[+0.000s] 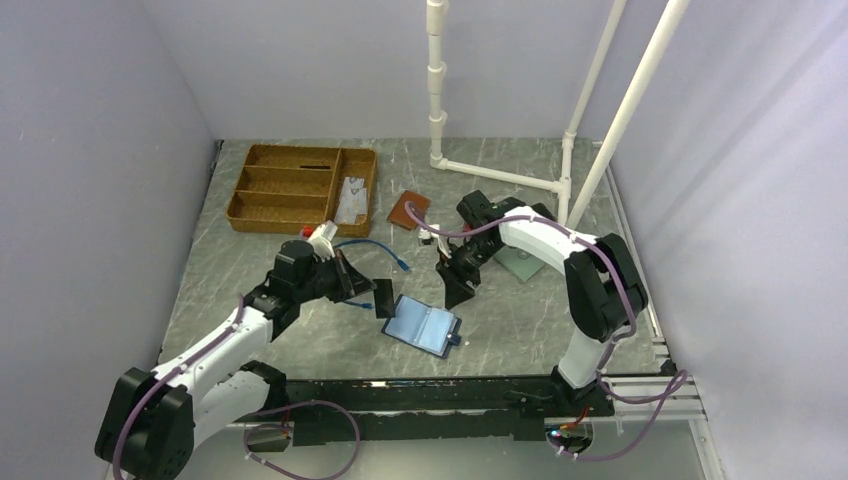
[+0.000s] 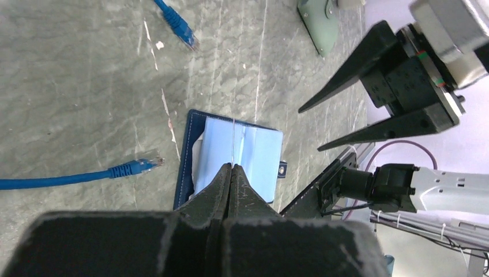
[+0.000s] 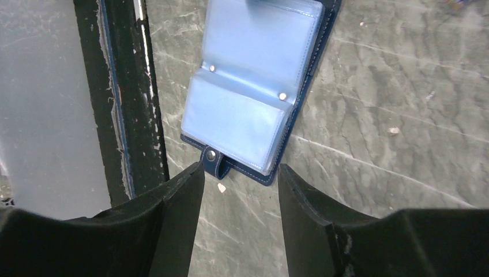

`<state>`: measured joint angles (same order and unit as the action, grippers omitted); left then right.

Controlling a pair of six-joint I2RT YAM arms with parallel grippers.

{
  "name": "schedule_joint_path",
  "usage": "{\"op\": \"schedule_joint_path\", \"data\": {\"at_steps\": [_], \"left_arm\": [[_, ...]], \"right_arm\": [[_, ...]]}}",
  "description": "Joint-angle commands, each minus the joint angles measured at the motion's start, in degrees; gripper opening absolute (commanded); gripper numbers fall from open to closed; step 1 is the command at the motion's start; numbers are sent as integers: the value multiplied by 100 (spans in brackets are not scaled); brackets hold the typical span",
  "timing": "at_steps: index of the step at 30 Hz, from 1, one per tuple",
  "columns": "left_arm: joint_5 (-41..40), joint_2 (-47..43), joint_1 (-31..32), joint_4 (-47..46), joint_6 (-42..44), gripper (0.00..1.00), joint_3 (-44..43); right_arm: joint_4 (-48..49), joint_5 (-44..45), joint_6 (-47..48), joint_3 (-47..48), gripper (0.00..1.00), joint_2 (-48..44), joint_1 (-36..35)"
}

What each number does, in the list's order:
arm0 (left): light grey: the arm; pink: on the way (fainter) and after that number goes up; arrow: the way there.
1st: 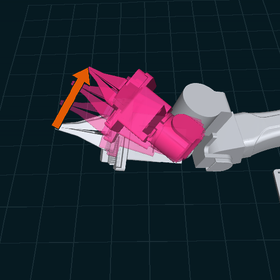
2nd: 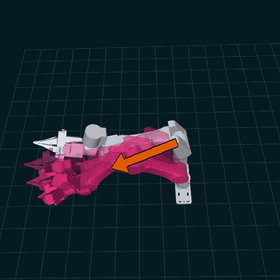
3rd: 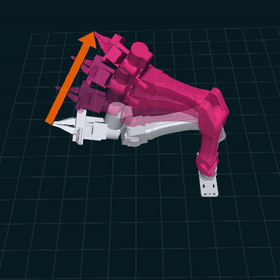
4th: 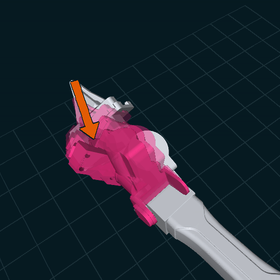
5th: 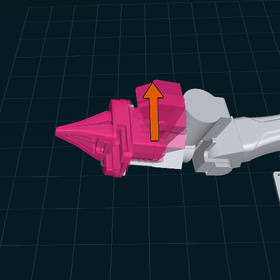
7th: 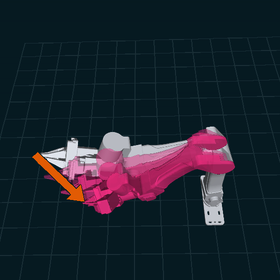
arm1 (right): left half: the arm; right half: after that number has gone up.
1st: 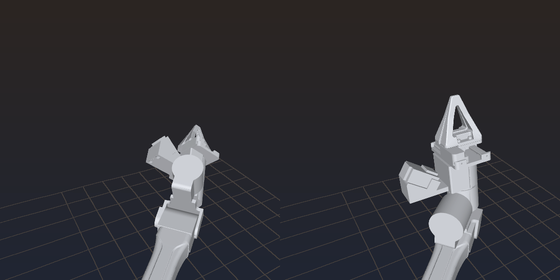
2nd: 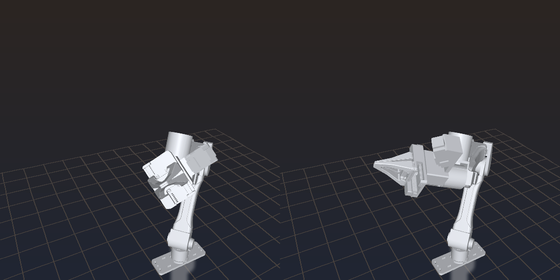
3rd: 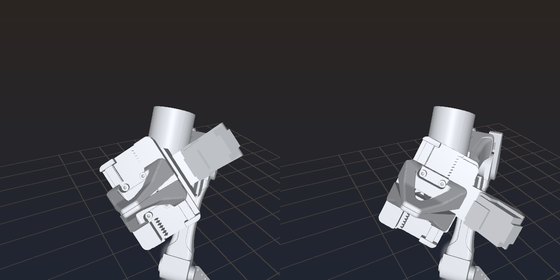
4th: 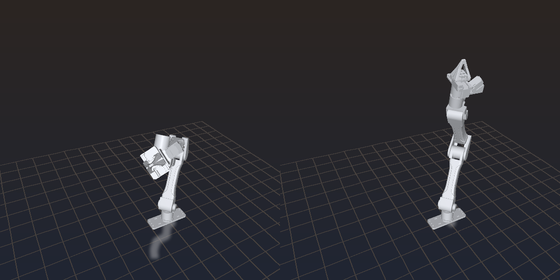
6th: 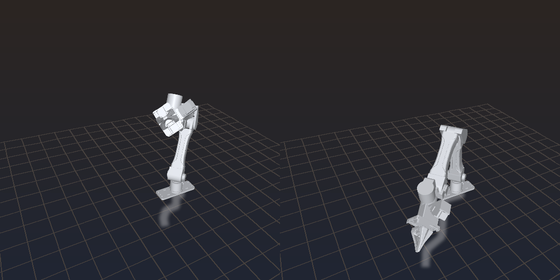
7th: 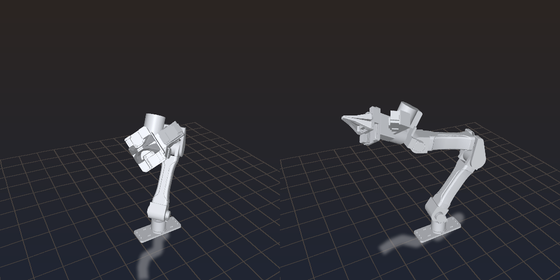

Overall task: Take the credit cards out of the card holder
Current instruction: Remove the credit card from the card holder, then place the credit card in the storage box.

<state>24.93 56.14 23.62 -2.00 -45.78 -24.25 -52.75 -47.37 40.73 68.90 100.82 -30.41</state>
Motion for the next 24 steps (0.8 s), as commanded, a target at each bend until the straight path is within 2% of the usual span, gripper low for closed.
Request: {"op": "schedule_joint_path", "data": {"at_steps": [1,8,24], "left_arm": [[-136,24,-203,118,-48,0,-396],[-51,277,-610,575,-10,0,-980],[590,1610,-1619,887,-279,0,-2341]], "right_arm": [[-40,149,275,31,53,-527,82],[-16,233,386,-94,53,-930,319],[75,98,461,-296,53,-1712,1141]]}}
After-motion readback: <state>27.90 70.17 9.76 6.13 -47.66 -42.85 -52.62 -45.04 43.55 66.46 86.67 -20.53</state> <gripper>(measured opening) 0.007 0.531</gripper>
